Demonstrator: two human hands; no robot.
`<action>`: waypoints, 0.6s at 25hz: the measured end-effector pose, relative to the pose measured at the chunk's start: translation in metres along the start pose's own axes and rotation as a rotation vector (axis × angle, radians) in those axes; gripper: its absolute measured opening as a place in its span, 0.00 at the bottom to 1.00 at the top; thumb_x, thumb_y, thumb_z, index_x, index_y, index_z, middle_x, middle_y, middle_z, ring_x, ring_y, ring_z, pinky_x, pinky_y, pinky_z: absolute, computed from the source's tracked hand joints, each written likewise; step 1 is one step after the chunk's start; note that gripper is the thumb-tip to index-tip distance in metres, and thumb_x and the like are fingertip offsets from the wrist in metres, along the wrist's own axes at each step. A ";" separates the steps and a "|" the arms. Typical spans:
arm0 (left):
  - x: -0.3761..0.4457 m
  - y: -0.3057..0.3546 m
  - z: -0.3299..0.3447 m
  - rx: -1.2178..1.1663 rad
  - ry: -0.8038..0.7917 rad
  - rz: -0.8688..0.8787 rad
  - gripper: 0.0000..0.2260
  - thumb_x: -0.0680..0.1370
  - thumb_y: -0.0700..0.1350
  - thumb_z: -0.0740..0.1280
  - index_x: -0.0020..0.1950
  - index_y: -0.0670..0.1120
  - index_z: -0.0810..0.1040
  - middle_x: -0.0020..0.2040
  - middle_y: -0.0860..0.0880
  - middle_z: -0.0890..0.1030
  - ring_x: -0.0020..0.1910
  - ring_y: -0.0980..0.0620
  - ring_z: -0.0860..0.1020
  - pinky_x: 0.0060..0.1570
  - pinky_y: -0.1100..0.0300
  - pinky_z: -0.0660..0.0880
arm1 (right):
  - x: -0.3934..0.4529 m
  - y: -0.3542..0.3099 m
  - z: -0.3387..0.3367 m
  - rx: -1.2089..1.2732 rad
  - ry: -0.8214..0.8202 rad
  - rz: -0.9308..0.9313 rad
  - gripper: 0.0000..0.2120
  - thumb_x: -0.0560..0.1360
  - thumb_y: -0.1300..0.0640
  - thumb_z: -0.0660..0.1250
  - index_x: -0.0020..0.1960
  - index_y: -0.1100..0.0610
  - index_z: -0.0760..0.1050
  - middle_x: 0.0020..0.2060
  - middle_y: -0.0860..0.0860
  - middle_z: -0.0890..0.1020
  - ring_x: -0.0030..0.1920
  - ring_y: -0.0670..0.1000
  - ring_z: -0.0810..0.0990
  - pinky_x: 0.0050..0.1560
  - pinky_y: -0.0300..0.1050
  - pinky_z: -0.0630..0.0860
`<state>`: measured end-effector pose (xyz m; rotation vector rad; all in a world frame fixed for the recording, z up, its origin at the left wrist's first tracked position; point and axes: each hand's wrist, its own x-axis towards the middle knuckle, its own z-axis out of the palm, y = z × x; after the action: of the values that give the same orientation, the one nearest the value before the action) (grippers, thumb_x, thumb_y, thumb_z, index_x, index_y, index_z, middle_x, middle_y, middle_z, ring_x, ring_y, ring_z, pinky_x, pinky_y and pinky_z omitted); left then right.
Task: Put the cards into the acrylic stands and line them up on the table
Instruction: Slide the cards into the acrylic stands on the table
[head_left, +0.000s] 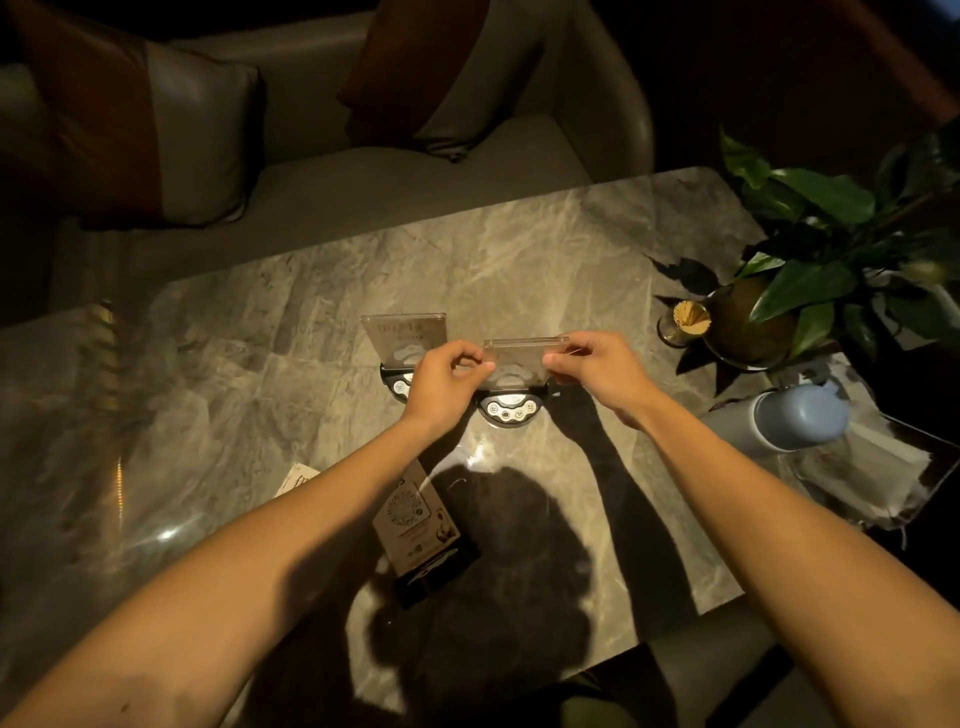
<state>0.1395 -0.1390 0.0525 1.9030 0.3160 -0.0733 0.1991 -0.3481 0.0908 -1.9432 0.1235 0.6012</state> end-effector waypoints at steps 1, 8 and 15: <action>-0.001 -0.002 0.001 -0.003 0.003 -0.002 0.05 0.76 0.42 0.73 0.45 0.52 0.80 0.41 0.55 0.82 0.41 0.59 0.80 0.46 0.67 0.75 | -0.001 0.000 0.000 0.001 -0.003 -0.002 0.08 0.76 0.65 0.72 0.54 0.66 0.83 0.45 0.66 0.84 0.42 0.55 0.81 0.52 0.55 0.82; -0.007 -0.003 0.012 -0.053 0.017 -0.052 0.04 0.78 0.41 0.72 0.52 0.47 0.83 0.42 0.56 0.83 0.43 0.60 0.81 0.47 0.67 0.76 | -0.007 0.008 0.000 -0.105 0.027 -0.062 0.08 0.77 0.63 0.71 0.55 0.64 0.82 0.45 0.58 0.84 0.38 0.49 0.81 0.35 0.36 0.78; -0.042 -0.020 -0.019 -0.192 0.071 -0.334 0.12 0.77 0.52 0.73 0.55 0.46 0.83 0.46 0.49 0.85 0.51 0.46 0.84 0.56 0.50 0.79 | -0.036 0.038 0.035 0.135 0.156 0.197 0.08 0.75 0.58 0.73 0.48 0.58 0.75 0.40 0.57 0.82 0.41 0.57 0.82 0.40 0.50 0.81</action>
<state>0.0924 -0.1226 0.0493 1.6507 0.6646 -0.1921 0.1418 -0.3403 0.0651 -1.8574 0.4468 0.5534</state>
